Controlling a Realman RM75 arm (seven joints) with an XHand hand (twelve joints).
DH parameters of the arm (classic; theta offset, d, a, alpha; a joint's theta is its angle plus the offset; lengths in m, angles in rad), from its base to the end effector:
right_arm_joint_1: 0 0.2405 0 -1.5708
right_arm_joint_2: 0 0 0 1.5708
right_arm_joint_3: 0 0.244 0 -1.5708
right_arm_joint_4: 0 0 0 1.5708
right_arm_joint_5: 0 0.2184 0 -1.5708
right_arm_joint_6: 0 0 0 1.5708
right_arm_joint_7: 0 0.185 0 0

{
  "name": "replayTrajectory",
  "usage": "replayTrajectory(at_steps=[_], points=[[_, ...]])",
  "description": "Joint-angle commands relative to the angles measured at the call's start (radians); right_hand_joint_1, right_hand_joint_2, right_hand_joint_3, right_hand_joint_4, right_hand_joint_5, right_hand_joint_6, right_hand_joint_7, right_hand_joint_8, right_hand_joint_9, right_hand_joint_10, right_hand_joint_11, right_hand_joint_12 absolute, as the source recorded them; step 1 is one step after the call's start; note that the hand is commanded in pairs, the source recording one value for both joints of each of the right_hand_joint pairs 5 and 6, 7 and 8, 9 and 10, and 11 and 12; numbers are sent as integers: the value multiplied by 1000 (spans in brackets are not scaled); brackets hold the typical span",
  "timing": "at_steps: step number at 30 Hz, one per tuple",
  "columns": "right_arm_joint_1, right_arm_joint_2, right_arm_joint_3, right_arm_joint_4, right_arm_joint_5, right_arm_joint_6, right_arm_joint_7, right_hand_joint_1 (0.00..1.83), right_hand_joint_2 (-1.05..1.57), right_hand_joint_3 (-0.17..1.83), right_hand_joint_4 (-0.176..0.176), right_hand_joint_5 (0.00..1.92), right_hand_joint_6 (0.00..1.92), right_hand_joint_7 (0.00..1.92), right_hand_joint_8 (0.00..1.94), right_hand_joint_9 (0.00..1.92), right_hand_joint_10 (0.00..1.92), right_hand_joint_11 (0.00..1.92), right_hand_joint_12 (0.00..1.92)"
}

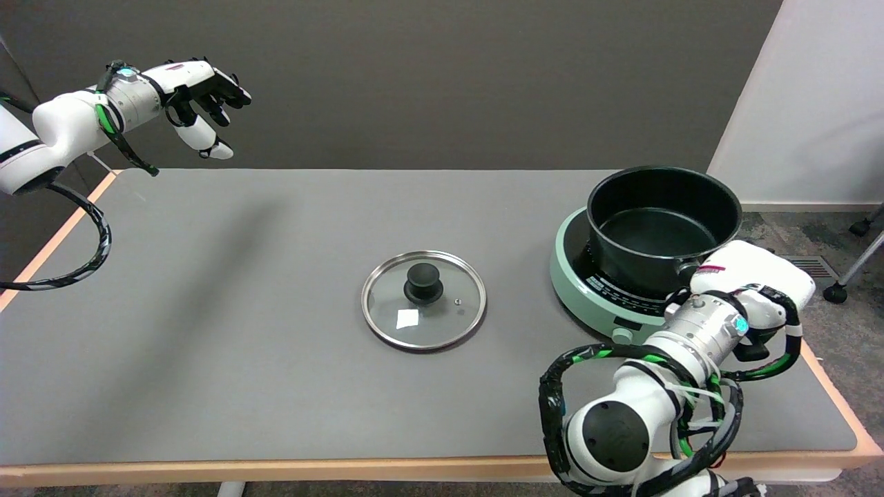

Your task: Place the pot onto the induction cooker.

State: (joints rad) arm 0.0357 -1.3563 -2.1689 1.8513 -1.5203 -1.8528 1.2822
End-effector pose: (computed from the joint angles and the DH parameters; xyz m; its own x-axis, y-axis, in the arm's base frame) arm -0.1815 -0.2412 0.3381 0.9936 -0.0353 -0.1075 0.0684 0.9443 0.3220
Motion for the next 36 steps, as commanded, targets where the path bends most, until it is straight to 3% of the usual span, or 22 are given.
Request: replayTrajectory(at_steps=[1,15,20,29,32,35,36], points=[[24,25,20,-29,114,-4,42,1058,887,800,-104,1632,1632,1632,1632,1632,1632,1632,1632],[26,28,15,-30,80,14,33,1051,890,787,-103,1630,1630,1630,1630,1630,1630,1630,1630],[22,28,11,-19,35,37,-5,986,796,694,-96,1493,1493,1493,1493,1493,1493,1493,1493],[12,19,-4,-10,4,47,-52,985,621,769,-95,1411,1411,1411,1411,1411,1411,1411,1411],[11,17,-12,-9,-5,45,-78,986,487,1049,-65,1283,1283,1283,1283,1283,1283,1283,1283],[11,12,-18,-4,-21,46,-123,994,17,1823,5,1087,1087,1087,1087,1087,1087,1087,1087],[11,10,-21,-4,-25,45,-134,1012,-140,1833,40,1010,1010,1010,1010,1010,1010,1010,1010]])
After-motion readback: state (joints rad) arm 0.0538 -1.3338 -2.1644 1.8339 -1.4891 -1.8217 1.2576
